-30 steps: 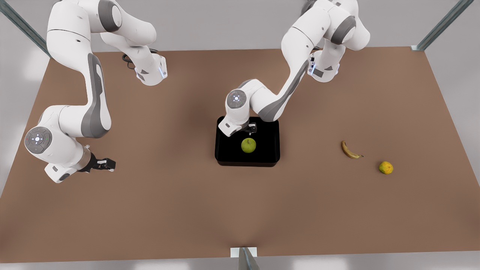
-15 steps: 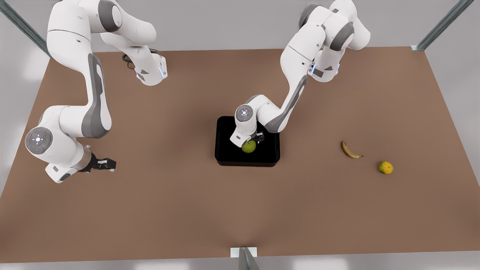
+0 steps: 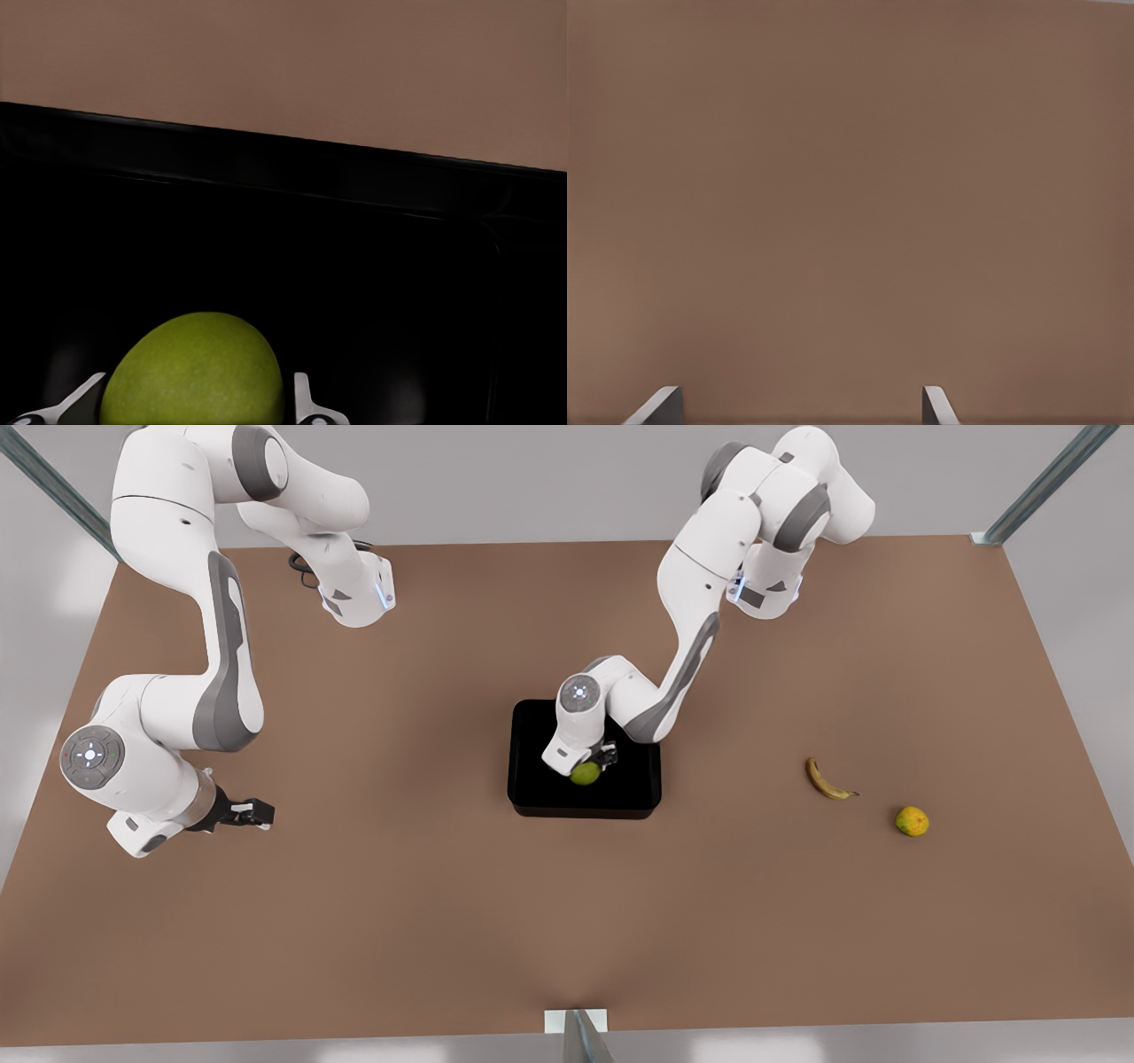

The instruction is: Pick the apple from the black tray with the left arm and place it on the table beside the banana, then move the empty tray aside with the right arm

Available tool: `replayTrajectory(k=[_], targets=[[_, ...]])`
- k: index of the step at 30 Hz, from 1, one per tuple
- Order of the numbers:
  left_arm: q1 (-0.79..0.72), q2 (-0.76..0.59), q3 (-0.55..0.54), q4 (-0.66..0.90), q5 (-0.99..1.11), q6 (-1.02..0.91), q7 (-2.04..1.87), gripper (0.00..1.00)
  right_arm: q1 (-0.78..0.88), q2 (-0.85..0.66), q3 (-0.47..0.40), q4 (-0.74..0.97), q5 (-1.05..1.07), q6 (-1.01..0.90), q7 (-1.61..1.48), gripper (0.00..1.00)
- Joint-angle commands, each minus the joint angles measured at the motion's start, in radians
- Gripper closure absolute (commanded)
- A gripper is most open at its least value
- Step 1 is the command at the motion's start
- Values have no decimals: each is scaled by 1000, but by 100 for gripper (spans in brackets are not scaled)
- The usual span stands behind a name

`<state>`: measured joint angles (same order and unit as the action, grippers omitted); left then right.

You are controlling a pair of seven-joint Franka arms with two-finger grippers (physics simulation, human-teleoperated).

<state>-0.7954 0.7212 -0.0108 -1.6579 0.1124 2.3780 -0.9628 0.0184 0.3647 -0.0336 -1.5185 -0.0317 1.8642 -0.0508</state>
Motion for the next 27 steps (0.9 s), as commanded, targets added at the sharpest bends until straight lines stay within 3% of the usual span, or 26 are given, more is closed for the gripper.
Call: replayTrajectory(k=[1, 3, 4, 5, 7, 9, 12, 14, 15, 17, 19, 21, 22, 23, 27], targets=[[-1, 1, 0, -7, 26, 21, -57, 0, 0, -1, 0, 1, -1, 0, -6, 0], [-1, 3, 0, -13, 26, 20, -57, 0, 0, 3, 0, 0, -1, 0, -4, 0], [-1, 1, 0, -13, 26, 17, -57, 20, 0, 3, 0, 1, -1, 0, -6, 0], [-1, -2, 0, -13, 26, 10, -53, 32, 0, 3, 0, 0, -1, 0, -4, 0], [-1, -12, 0, -13, 27, -19, -48, 29, 0, 3, 0, 1, -1, 0, -6, 0], [8, -94, 2, -8, 26, -187, 38, 28, 0, 3, 0, 0, -1, 0, -6, 0], [137, -262, 0, -10, 10, -454, 332, 28, 0, 3, 0, 1, -1, 0, -6, 0], [272, -284, 2, -8, -10, -484, 531, 28, 3, 0, 1, 1, -1, -2, 2, 0], [372, -281, 3, -8, -8, -479, 671, 28, 28, -56, 32, 17, 10, -54, 47, 0], [551, -253, 3, -8, -8, -430, 918, 28, 43, -72, 228, 195, -4, -384, 331, 0], [683, -207, 5, -10, 4, -367, 1101, 28, 49, -110, 351, 198, -2, -451, 377, 0], [746, -137, 6, -13, 18, -287, 1162, 28, 89, -89, 462, 196, 12, -442, 615, 0], [766, -128, 6, -20, 55, -280, 1165, 28, 138, -9, 460, 195, 53, -421, 739, 0], [788, -117, 6, -22, 55, -263, 1194, 28, 141, 22, 462, 179, 91, -326, 825, 0], [829, -63, 8, -14, 58, -206, 1231, 25, 222, 105, 463, 193, 87, -264, 1137, 0]])
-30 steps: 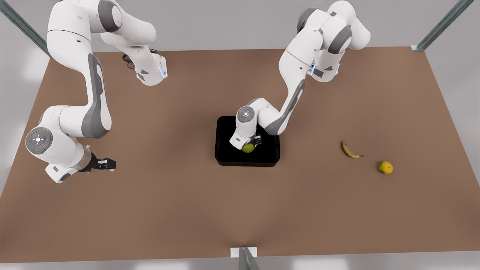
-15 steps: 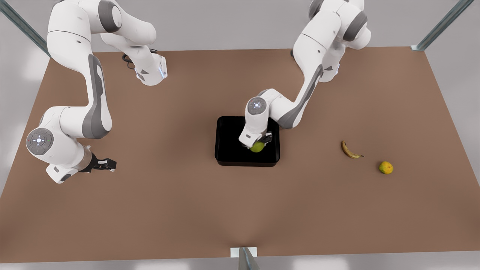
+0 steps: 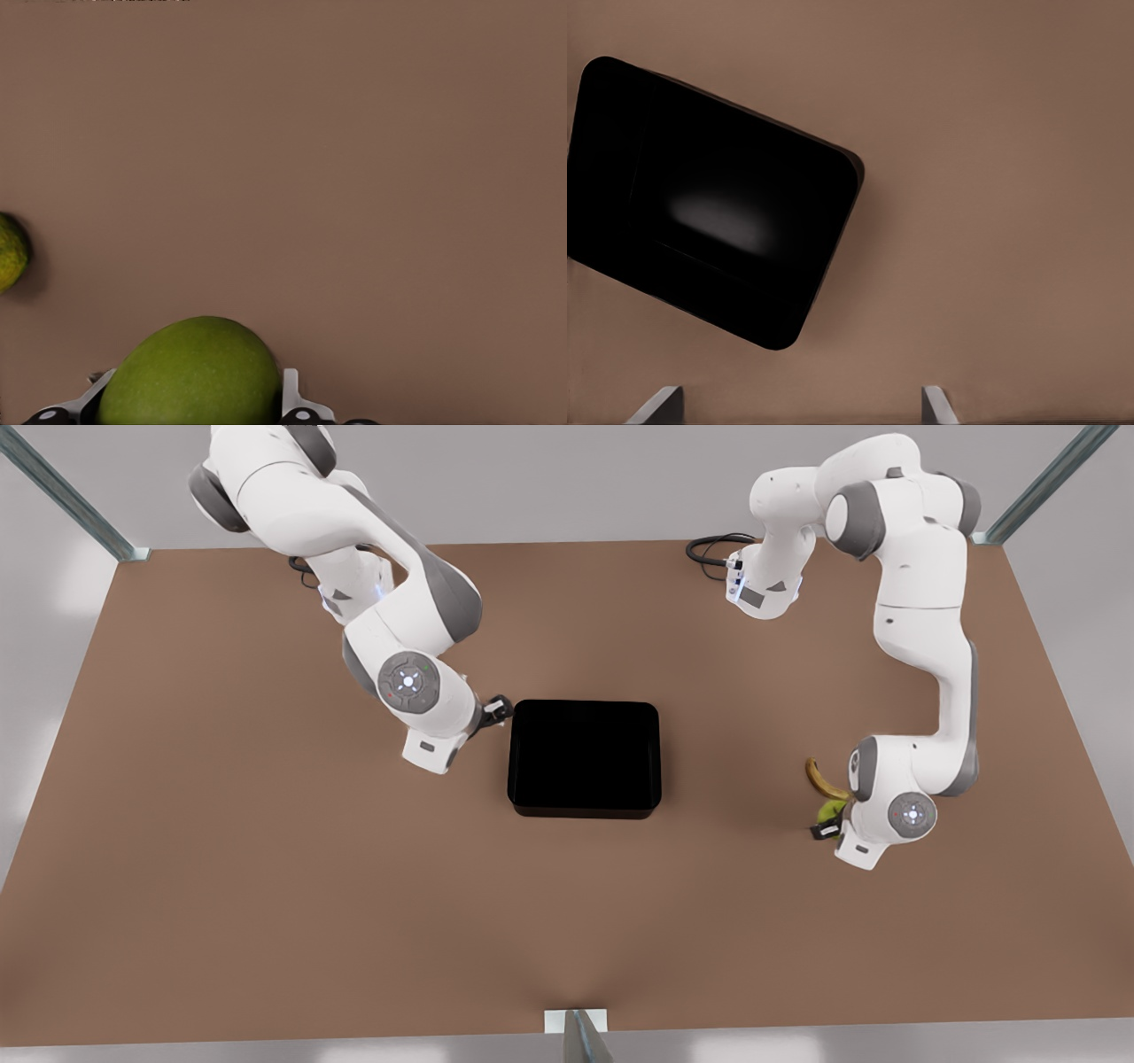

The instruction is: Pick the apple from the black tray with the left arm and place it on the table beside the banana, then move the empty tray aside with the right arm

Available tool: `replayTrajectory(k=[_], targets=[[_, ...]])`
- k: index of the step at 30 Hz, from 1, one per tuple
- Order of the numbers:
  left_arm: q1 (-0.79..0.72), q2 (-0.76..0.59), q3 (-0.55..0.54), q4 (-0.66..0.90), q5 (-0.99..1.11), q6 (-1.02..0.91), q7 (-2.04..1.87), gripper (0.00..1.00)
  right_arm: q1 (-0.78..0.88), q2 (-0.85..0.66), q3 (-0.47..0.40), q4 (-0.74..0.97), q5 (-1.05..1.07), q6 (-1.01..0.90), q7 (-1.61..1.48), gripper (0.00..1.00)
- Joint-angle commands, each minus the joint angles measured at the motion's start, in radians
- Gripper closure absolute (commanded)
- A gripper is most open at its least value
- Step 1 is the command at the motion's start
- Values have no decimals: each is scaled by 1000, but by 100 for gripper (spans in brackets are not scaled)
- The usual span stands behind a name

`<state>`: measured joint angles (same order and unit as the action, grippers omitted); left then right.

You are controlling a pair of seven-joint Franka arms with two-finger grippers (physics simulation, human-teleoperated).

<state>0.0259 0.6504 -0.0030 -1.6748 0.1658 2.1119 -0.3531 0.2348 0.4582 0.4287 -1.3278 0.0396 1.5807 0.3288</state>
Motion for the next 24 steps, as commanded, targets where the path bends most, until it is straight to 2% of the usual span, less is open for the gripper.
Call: replayTrajectory(k=[1, 2, 6, 7, 8, 9, 10, 11, 12, 13, 15, 16, 24], targets=[[6, 5, 1, 3, 3, 59, 620, 0, 6, 11, 8, -4, 19, 51, 771, 3], [6, 3, 3, 3, 3, 59, 620, 0, 8, 13, 47, -20, 8, 77, 828, 3], [6, -12, 4, 12, 1, 48, 600, 0, 18, 11, 90, -178, -49, 238, 903, 2], [0, -98, 1, 46, 0, -26, 571, 0, 12, 13, 90, -215, -64, 283, 898, 2], [0, -153, -6, 148, -23, -176, 568, 0, 9, 14, 88, -248, -110, 300, 894, 1], [0, -164, 0, 325, -146, -403, 554, 0, 3, 13, 90, -278, -124, 335, 891, 0], [-3, -195, -5, 394, -147, -513, 554, 0, -2, 13, 88, -286, -124, 337, 872, 0], [-7, -256, -12, 388, -147, -535, 553, 0, -11, 14, 88, -297, -124, 338, 868, 0], [-12, -270, -32, 389, -158, -543, 520, 0, -11, 22, 88, -297, -122, 338, 877, 0], [-12, -291, -92, 386, -155, -544, 265, 0, -11, 23, 88, -295, -119, 343, 891, 0], [-11, -330, -106, 334, -150, -538, 273, 0, -9, 59, 88, -295, -122, 375, 911, 0], [0, -394, -101, 227, -158, -448, 292, 0, -8, 76, 88, -295, -122, 392, 915, 0], [-6, -396, -106, 244, -146, -431, 295, 0, -8, 211, 111, -304, -259, 458, 897, 0]])
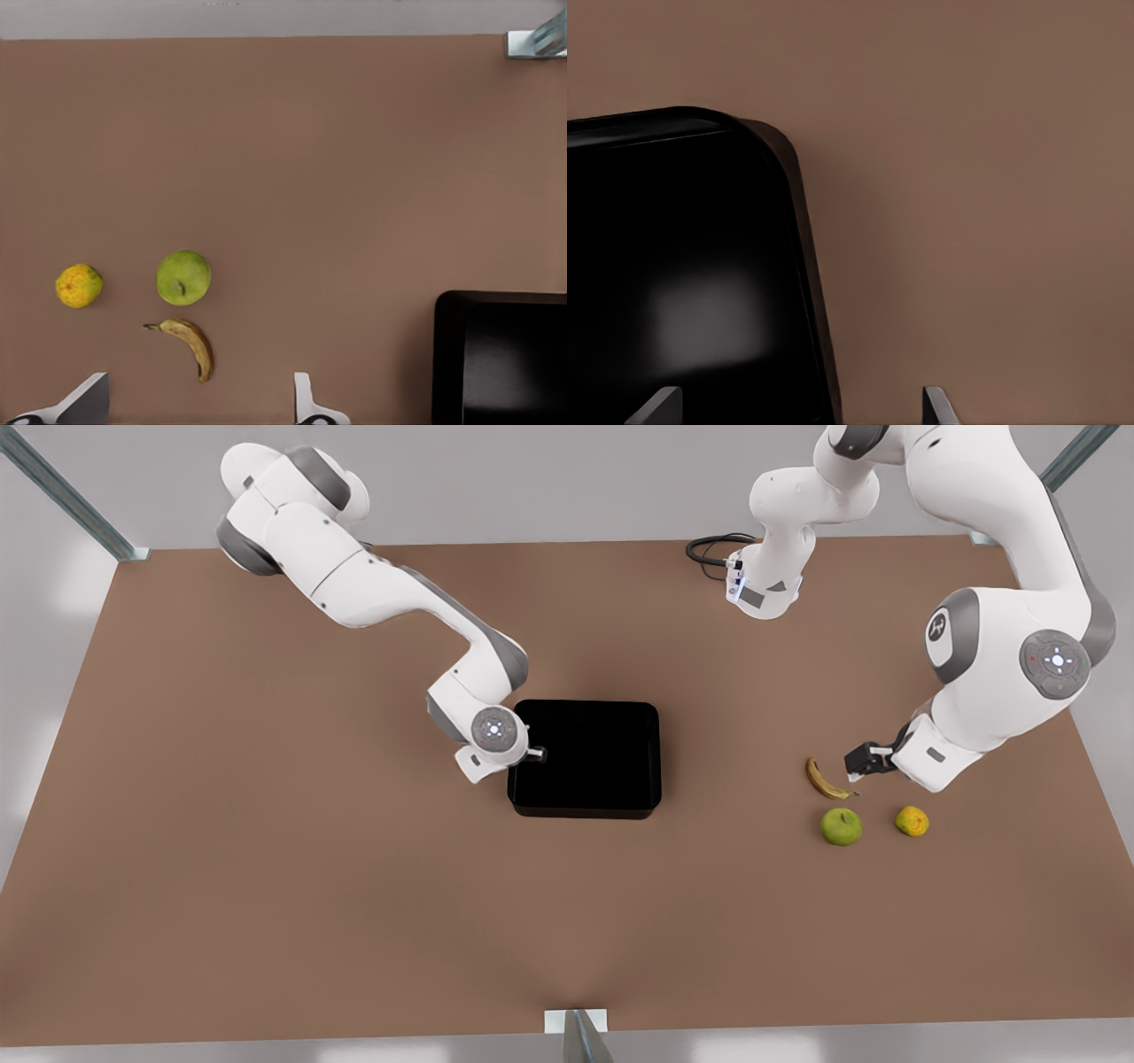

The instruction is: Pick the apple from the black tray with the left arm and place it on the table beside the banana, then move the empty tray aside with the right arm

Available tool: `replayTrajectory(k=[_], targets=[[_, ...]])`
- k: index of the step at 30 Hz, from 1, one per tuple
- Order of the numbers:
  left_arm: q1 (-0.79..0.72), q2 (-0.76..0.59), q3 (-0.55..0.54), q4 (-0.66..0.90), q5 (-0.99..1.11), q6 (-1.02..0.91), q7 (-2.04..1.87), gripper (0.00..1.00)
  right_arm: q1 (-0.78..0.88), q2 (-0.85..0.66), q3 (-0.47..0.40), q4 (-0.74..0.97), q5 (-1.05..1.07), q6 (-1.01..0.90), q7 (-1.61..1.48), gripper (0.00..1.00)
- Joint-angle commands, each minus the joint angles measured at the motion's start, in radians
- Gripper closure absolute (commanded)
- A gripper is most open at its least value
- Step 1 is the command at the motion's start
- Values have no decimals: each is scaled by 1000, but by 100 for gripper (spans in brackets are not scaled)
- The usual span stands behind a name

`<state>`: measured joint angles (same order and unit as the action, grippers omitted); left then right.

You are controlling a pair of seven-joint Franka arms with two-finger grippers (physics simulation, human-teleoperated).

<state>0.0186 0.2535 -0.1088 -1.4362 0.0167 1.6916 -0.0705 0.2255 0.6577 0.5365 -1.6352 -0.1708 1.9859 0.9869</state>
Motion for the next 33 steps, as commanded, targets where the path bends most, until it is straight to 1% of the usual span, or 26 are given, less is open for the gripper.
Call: replayTrajectory(k=[1, 3, 7, 8, 10, 11, 13, 16, 17, 19, 22, 27, 29, 31, 33], targets=[[0, 7, 0, 0, 3, -6, 12, 0, -5, 13, 16, -12, -52, 67, 187, 0], [1, 1, 0, 0, -1, -1, 24, 0, -11, 16, 17, -48, -50, 110, 102, 0], [0, -5, 0, 3, -1, -3, 24, 0, -32, 20, 26, -100, -50, 212, 39, 0], [0, -7, 0, 0, 0, -3, 26, 0, -32, 28, 26, -100, -50, 231, 33, 3], [0, -10, -2, 0, 0, -6, 24, 0, -32, 34, 26, -98, -50, 234, 33, 11], [0, -10, 0, -1, -1, -7, 26, 0, -32, 39, 26, -97, -49, 235, 35, 20], [1, -8, 1, -3, -3, -7, 43, 0, -32, 51, 25, -97, -44, 269, 33, 27], [6, -8, 3, -3, -6, -7, 54, 0, -34, 49, 25, -97, -42, 269, 35, 48], [6, -8, 3, -4, -6, -7, 54, 0, -34, 49, 25, -97, -41, 269, 36, 57], [6, -10, 3, -3, -6, -9, 54, 0, -37, 49, 25, -95, -41, 266, 38, 64], [6, -10, 4, -3, -6, -9, 54, 0, -41, 48, 28, -95, -39, 264, 38, 71], [6, -11, 4, -4, -6, -16, 54, 0, -41, 45, 34, -91, -39, 260, 44, 78], [8, -11, 6, -4, -6, -16, 61, 0, -41, 37, 37, -89, -39, 255, 44, 82], [8, -10, 6, -6, -6, -15, 61, 0, -43, 17, 43, -86, -39, 218, 42, 85], [8, -11, 6, -6, -6, -15, 61, 0, -49, -9, 48, -84, -21, 186, 29, 85]])
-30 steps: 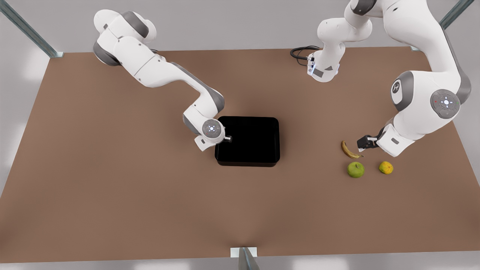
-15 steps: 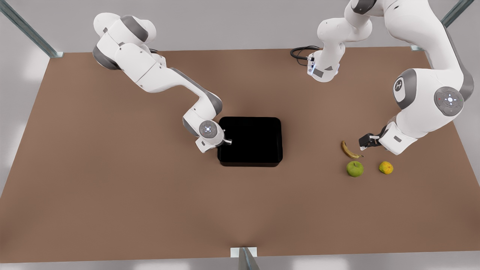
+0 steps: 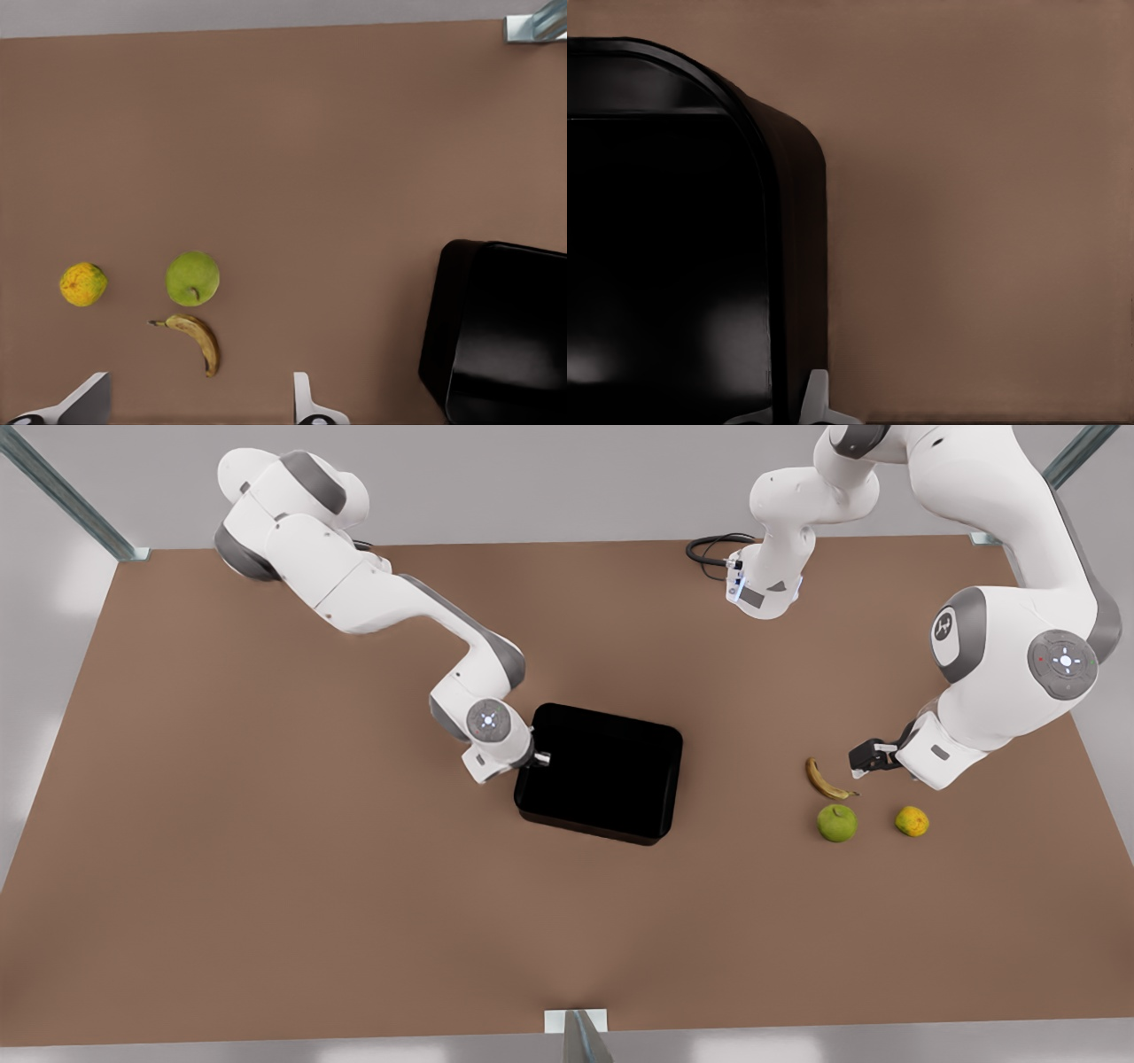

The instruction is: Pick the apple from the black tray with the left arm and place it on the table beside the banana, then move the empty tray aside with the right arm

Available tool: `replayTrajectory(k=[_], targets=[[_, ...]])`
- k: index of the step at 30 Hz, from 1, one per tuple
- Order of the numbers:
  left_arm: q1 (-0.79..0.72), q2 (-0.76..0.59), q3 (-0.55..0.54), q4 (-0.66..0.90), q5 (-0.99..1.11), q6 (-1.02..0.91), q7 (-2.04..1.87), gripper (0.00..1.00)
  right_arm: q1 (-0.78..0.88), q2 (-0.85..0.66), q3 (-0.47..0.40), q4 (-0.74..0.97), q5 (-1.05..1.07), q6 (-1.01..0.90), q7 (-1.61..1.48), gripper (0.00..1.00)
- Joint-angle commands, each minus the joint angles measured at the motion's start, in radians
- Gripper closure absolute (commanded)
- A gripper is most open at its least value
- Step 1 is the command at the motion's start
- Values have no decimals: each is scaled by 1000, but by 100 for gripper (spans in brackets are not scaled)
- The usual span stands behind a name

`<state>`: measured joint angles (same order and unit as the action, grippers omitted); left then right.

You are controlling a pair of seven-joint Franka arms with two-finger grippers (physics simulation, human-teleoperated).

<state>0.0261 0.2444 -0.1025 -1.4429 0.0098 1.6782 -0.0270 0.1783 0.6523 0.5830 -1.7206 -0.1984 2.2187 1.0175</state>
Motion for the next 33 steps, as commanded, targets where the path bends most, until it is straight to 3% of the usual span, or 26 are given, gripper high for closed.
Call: replayTrajectory(k=[1, 5, 14, 26, 33], targets=[[0, 0, 0, -1, -1, -2, 18, 0, -3, -28, 3, 1, 7, -80, -11, 86], [0, -2, 1, -4, 1, -2, 18, 0, -23, -135, -28, 3, 97, -227, -171, 87], [1, 3, 1, -4, -1, -2, 32, 0, -31, -335, -327, 30, 255, -574, -769, 90], [1, -2, 1, -4, -1, -2, 30, 0, -30, -350, -715, 87, 255, -628, -1422, 93], [1, -2, 1, -4, -1, -2, 32, 0, -37, -197, -867, 197, 312, -493, -1717, 94]])
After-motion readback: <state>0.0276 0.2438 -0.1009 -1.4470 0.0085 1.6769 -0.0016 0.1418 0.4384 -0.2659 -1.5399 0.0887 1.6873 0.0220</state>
